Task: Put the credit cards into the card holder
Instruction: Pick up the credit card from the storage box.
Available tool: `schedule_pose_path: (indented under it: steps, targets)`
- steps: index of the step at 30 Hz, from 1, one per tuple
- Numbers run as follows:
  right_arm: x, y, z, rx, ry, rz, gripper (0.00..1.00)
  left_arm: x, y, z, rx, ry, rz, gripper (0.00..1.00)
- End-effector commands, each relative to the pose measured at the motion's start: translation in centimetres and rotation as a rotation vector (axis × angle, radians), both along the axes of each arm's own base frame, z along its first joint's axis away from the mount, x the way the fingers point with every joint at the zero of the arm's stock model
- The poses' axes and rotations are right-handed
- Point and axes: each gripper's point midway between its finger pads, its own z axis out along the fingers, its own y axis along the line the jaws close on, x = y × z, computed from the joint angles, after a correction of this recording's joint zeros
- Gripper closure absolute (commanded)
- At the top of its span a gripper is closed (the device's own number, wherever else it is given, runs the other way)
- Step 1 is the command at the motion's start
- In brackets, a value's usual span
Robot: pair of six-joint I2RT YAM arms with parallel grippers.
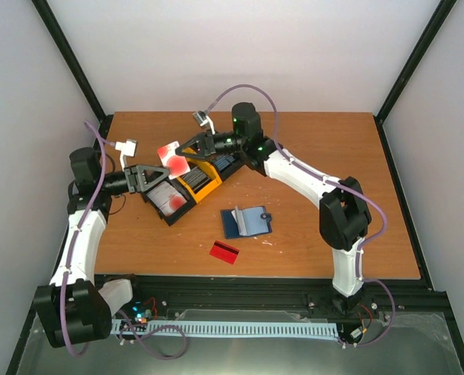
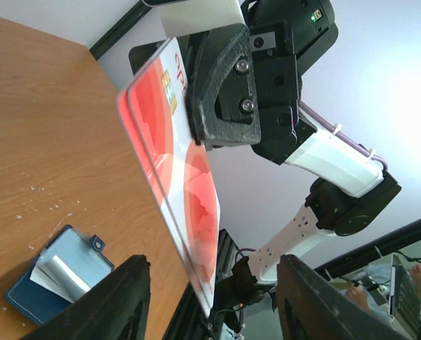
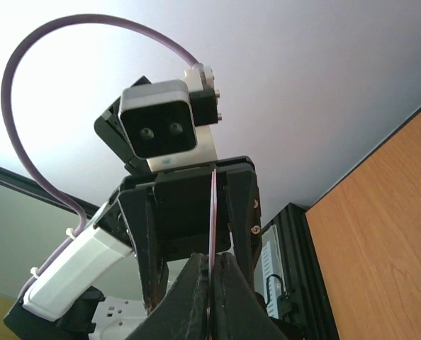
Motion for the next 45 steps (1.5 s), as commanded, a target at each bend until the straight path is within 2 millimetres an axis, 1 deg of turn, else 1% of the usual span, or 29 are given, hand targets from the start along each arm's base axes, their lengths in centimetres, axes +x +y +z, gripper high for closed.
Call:
schedule_pose_path:
  steps: [1, 5, 6, 8, 11, 18, 21, 24, 26, 31, 34, 37, 40, 42, 45]
  targets:
    - [-0.7, -1.2, 3.8, 0.086, -0.032, 0.018, 0.97, -0.5, -0.2, 0.8, 0.006, -0.056, -0.015, 0.48]
    - [-1.2, -1.6, 4.8, 0.114, -0.035, 0.034, 0.97, -0.3, -0.1, 0.5, 0.006, -0.057, -0.016, 0.47]
    - [-1.2, -1.7, 5.1, 0.123, -0.034, 0.035, 0.97, -0.3, -0.1, 0.4, 0.006, -0.056, -0.014, 0.48]
    - [-1.5, -2.1, 5.7, 0.151, -0.03, 0.045, 0.97, -0.1, -0.1, 0.2, 0.005, -0.048, -0.013, 0.53]
    - [-1.8, -2.4, 5.9, 0.165, -0.026, 0.057, 0.97, 0.1, 0.0, 0.3, 0.005, -0.046, -0.009, 0.59]
    - [-2.0, -2.6, 5.8, 0.16, -0.039, 0.06, 0.97, 0.5, 0.1, 0.4, 0.003, -0.032, 0.002, 0.59]
    - [-2.2, -2.4, 5.4, 0.147, -0.046, 0.066, 0.97, 1.4, 0.4, -0.1, 0.005, 0.027, 0.048, 0.56]
    - [-2.5, -2.0, 4.5, 0.114, -0.063, 0.07, 0.97, 2.3, 0.6, -0.5, 0.008, 0.084, 0.078, 0.55]
    - [-2.6, -1.7, 3.9, 0.094, -0.063, 0.074, 0.97, 2.7, 0.8, -0.4, 0.019, 0.081, 0.094, 0.55]
    - [-2.6, -1.1, 2.8, 0.052, -0.066, 0.071, 0.97, 2.6, 0.7, -0.8, 0.016, 0.113, 0.091, 0.54]
    - [-2.5, -1.1, 2.9, 0.054, -0.07, 0.061, 0.97, 2.7, 0.9, -0.9, 0.034, 0.106, 0.124, 0.54]
    - [-1.7, -1.3, 3.3, 0.055, -0.073, 0.01, 0.97, 3.3, 1.5, -0.5, 0.069, 0.079, 0.213, 0.53]
    - [0.0, -2.1, 3.6, 0.056, -0.053, -0.063, 0.97, 3.5, 1.9, 0.1, 0.075, 0.05, 0.282, 0.47]
    - [0.6, -2.4, 3.5, 0.057, -0.039, -0.088, 0.97, 3.2, 1.8, 0.8, 0.056, 0.012, 0.275, 0.42]
    - [0.6, -2.4, 3.2, 0.048, -0.027, -0.078, 0.97, 2.7, 1.5, 0.7, 0.031, 0.014, 0.248, 0.37]
